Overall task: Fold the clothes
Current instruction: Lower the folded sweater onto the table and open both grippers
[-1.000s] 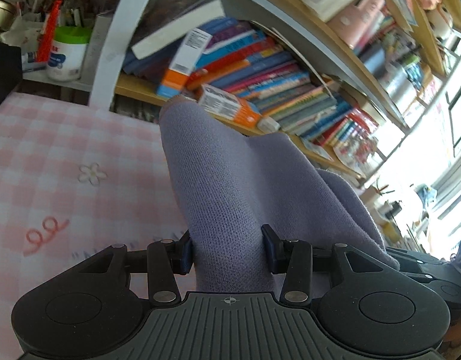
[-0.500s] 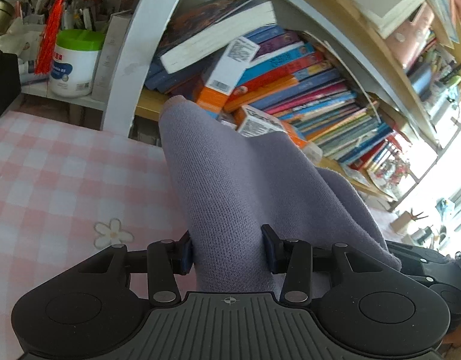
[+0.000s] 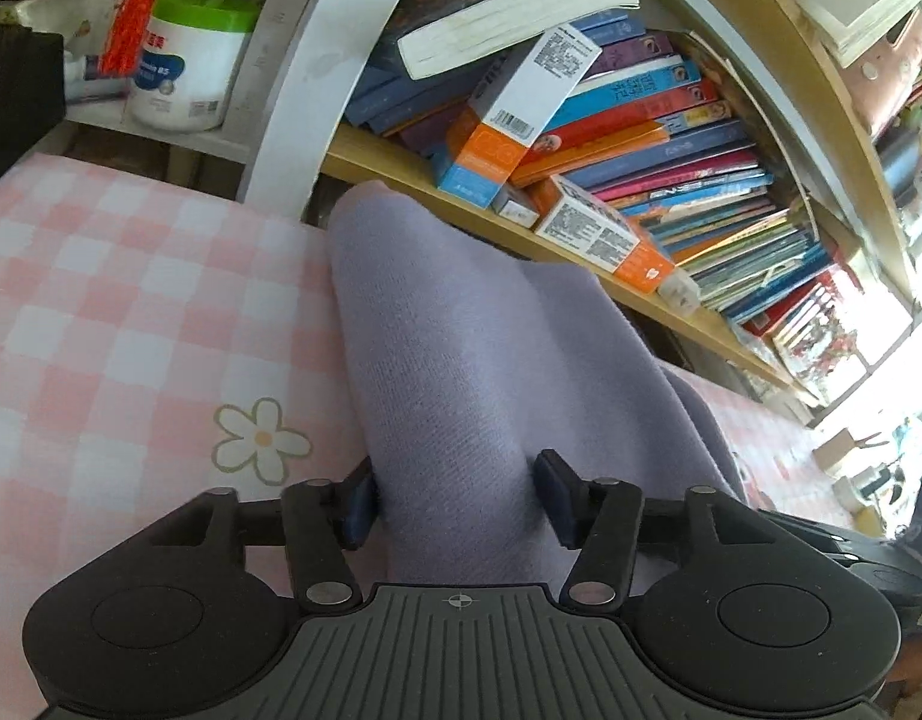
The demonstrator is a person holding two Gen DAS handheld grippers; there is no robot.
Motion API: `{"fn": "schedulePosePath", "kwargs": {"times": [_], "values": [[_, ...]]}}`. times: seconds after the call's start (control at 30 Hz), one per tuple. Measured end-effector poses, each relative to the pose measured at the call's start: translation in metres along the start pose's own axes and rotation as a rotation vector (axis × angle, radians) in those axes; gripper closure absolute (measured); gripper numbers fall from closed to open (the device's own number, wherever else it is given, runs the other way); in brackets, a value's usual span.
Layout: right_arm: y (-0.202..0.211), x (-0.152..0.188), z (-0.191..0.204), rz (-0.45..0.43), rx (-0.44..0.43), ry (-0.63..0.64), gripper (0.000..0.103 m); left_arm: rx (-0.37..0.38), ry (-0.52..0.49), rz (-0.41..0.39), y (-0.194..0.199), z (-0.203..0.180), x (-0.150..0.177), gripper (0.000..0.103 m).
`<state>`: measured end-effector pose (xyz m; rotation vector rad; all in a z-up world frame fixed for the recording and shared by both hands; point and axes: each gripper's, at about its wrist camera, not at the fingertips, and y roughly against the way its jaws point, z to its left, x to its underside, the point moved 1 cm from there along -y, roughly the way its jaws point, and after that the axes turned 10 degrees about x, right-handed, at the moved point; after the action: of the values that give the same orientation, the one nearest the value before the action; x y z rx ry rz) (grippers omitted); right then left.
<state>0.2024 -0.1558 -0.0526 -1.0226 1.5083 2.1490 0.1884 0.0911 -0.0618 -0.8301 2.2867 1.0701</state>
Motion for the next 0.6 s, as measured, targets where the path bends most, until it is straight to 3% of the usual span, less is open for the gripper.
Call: {"fn": "schedulePosePath", "kwargs": {"times": [0.13,0.33,0.6], "values": [[0.004,0.002,-0.002,0.01,0.058,-0.018,0.028,-0.042,-0.012,-0.008,0.006,-0.004,0.002,0.038],[0.029,0.004,-0.002,-0.028,0.133,-0.032,0.02,-0.113,-0.031,-0.051,0.029,-0.015,0.009,0.033],[0.073,0.026,0.006,-0.078,0.242,0.005,0.016,-0.213,-0.102,-0.05,0.057,-0.046,0.033,0.025]]}}
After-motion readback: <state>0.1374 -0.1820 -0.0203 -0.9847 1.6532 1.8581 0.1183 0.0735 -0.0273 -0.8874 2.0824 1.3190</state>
